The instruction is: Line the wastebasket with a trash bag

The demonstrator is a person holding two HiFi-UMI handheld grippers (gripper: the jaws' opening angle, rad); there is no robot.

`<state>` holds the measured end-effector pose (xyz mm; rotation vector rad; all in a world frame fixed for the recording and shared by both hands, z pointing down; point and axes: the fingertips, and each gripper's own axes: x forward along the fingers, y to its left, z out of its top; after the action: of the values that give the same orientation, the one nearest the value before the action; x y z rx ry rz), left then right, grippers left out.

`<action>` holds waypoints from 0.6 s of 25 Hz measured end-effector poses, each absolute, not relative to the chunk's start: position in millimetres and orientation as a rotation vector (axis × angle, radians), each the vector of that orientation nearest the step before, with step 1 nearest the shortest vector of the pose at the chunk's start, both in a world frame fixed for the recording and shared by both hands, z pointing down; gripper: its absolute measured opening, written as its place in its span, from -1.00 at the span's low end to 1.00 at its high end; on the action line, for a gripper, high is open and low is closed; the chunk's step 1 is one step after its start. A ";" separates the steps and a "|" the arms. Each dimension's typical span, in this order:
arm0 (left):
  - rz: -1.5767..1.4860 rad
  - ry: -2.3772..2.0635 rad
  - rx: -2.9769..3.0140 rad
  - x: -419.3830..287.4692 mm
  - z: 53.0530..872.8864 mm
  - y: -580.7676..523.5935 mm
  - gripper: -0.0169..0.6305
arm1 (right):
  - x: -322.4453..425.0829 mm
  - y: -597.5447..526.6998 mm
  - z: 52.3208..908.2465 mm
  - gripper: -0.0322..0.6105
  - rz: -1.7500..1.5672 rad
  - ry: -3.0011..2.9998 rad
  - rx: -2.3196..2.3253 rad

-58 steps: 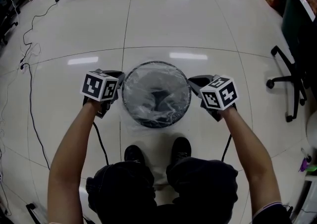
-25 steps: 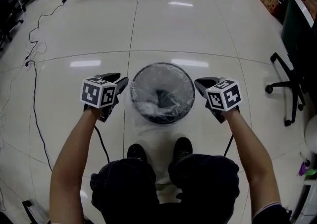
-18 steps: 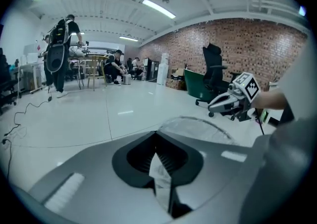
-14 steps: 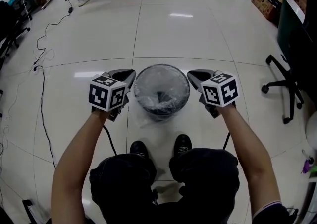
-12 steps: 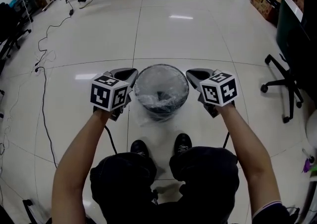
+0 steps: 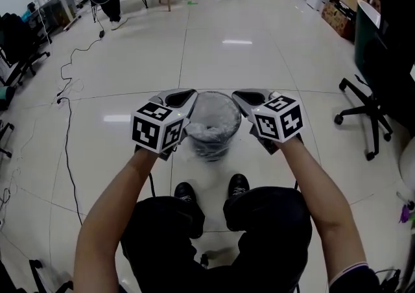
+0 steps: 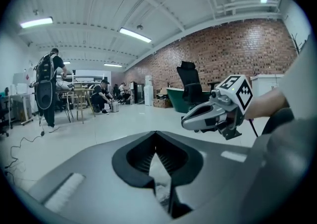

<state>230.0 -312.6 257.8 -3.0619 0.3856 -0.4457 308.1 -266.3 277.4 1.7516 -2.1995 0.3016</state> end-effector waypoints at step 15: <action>-0.120 0.487 -3.018 197.4 212.1 -248.4 -0.91 | 250.8 -215.6 222.7 -0.89 0.008 -2.228 1.846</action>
<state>197.4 -248.4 212.1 -3.0181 0.4870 -0.1198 250.8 -215.6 222.7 1.8458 -2.2279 0.0085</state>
